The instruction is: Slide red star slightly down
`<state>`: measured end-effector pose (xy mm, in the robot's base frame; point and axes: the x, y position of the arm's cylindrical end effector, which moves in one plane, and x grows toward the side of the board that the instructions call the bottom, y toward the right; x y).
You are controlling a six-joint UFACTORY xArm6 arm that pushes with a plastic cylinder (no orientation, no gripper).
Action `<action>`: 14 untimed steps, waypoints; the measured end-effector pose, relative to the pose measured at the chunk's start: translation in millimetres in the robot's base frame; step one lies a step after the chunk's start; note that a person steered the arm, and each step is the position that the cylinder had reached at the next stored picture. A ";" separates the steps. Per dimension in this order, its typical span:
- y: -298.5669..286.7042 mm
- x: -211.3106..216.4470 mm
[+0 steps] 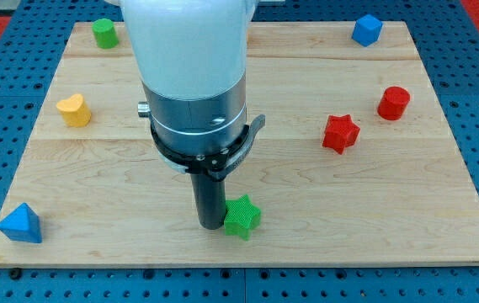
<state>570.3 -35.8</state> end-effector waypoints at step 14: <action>163.2 -58.6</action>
<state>511.6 127.4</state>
